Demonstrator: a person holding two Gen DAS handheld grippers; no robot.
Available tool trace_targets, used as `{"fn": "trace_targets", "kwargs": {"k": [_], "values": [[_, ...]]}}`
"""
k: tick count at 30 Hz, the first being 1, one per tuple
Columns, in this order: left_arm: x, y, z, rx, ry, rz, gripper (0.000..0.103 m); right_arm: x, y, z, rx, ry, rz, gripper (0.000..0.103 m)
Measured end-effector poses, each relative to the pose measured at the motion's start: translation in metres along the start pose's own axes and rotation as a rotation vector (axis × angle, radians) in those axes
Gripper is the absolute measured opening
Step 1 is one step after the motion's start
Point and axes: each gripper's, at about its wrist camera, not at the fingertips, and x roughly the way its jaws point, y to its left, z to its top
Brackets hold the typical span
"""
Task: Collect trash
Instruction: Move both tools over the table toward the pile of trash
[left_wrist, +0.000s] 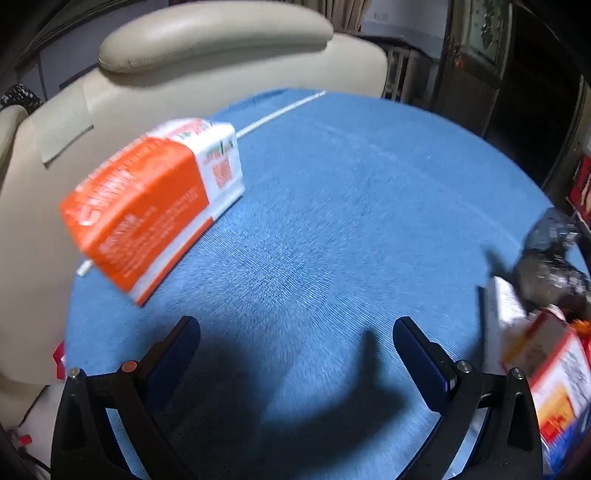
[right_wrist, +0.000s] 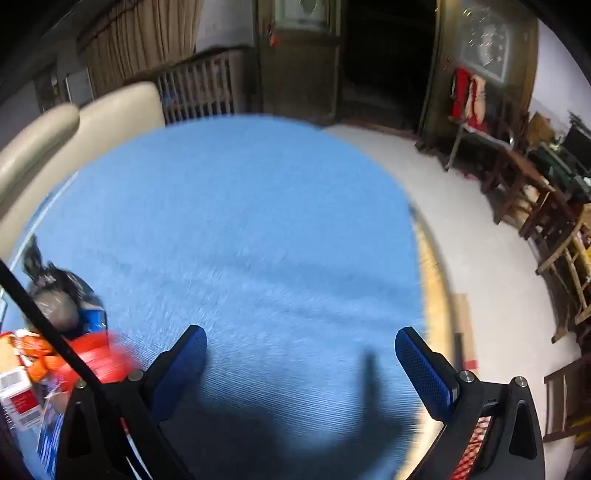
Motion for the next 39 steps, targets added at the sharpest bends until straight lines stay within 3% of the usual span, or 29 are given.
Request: {"fn": "trace_targets", "kwargs": {"k": [6,15,27,39], "values": [[-0.053,-0.013,-0.019,0.039,-0.032,-0.037,0.103,-0.068,-0.017,-0.007,0.042,-0.068,0.094,0.103],[-0.105,-0.037,-0.044,0.084,-0.055,-0.075,0.103,-0.131,0.011,-0.074,-0.035,-0.069,0.223,0.103],[-0.136,-0.049,-0.069,0.114,-0.079,-0.093,0.103,-0.154,0.023,-0.120,-0.051,-0.042,0.317,0.103],[-0.138,-0.056,-0.075,0.137,-0.077,-0.120,0.103,-0.161,0.024,-0.127,-0.054,-0.041,0.329,0.103]]}}
